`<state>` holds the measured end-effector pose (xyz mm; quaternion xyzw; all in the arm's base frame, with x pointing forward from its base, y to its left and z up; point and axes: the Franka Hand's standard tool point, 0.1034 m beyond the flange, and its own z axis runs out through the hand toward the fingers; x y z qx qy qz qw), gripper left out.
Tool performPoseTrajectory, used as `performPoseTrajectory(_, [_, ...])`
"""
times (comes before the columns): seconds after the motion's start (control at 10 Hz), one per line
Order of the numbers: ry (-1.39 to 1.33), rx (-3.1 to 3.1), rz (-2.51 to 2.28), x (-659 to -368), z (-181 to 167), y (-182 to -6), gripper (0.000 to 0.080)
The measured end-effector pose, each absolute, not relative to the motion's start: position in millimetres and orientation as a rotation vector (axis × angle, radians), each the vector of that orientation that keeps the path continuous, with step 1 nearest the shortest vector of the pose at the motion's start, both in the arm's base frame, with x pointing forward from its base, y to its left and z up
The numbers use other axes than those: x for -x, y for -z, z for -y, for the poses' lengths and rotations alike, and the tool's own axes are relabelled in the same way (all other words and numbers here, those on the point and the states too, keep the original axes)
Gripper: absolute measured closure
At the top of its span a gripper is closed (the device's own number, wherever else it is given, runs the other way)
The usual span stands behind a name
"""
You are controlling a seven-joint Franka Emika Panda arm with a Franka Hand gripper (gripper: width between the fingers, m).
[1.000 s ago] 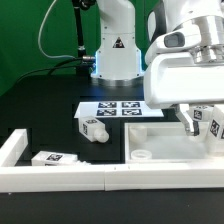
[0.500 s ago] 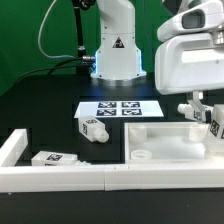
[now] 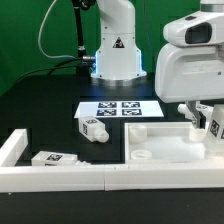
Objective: Assemble one leg
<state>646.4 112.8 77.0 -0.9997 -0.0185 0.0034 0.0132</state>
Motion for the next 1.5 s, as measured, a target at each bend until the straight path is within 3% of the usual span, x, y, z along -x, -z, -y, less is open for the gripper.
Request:
performPoseTrajectory(0.1, [-0.010,3.115,0.060,-646.4,-112.6,-77.0,0.0271])
performPoseTrajectory(0.2, [-0.011,3.115,0.057,-646.4,-112.6,-76.9,0.0450])
performPoseTrajectory(0.3, [-0.012,3.114,-0.040,-646.3,-113.0,-76.8,0.0450])
performPoseTrajectory(0.4, [-0.014,3.111,-0.136,-646.2,-113.2,-76.7,0.0512])
performPoseTrajectory(0.8, [0.147,3.003,-0.696,-640.1,-114.8,-76.9,0.0512])
performPoseTrajectory(1.3, [0.054,2.531,-1.617,-639.0,-113.5,-75.7,0.0512])
performPoseTrajectory(1.5, [0.048,2.497,-1.665,-639.0,-113.3,-75.7,0.0512])
